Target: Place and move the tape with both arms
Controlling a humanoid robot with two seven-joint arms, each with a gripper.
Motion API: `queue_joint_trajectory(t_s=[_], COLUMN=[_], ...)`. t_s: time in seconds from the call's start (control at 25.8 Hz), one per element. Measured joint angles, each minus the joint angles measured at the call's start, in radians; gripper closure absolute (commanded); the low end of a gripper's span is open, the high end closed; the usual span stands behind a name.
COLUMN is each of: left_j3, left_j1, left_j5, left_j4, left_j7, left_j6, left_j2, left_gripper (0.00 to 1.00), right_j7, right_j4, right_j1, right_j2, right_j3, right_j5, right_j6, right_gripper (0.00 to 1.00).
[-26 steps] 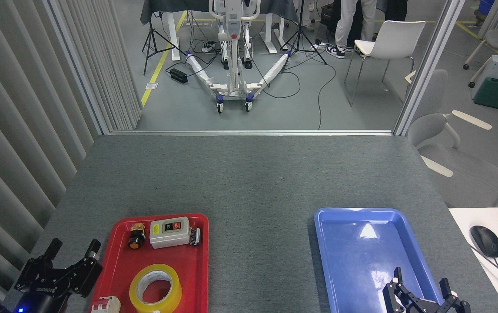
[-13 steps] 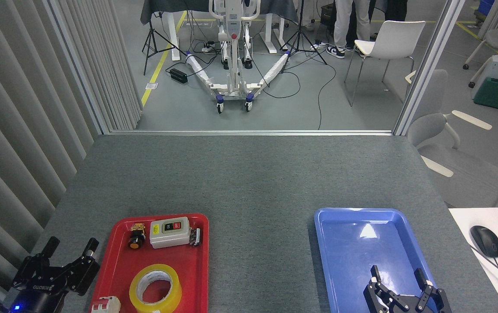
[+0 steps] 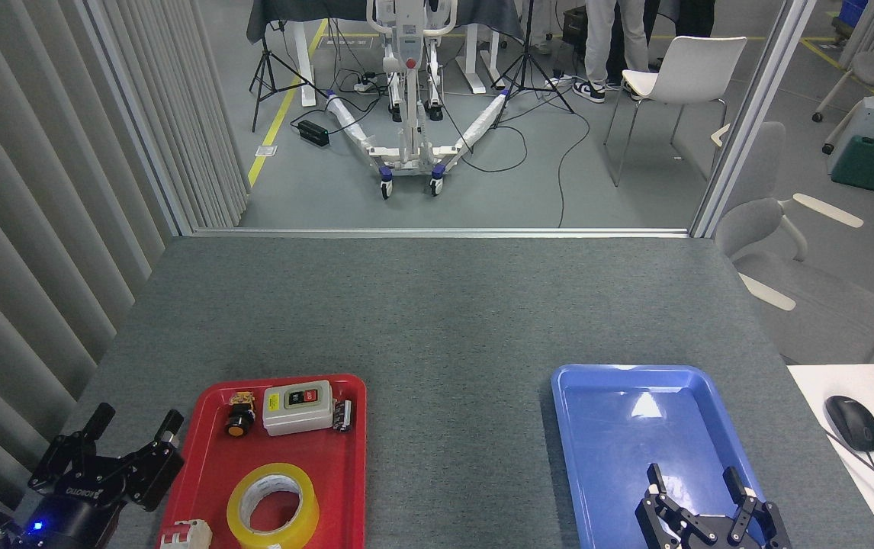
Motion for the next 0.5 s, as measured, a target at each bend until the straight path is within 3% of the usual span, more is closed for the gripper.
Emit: queue_joint_trajectory(t_s=[0.23, 0.5], left_j3=[-0.034, -0.155], left_j1=[-0.024, -0.067], left_j5=[0.006, 0.100], left_j4=[-0.002, -0.069], left_j7=[-0.014, -0.144], left_j6=[0.002, 0.118], left_j2=[0.015, 0.163], left_gripper=[0.01, 0.00], right_j7=[-0.002, -0.001], right_j4=[-0.007, -0.022], right_j1=[-0.001, 0.002], right_j2=[-0.001, 0.007], right_j3=[-0.002, -0.004], right_j5=[0.000, 0.000], right_j6=[-0.012, -0.045], right_gripper=[0.00, 0.00])
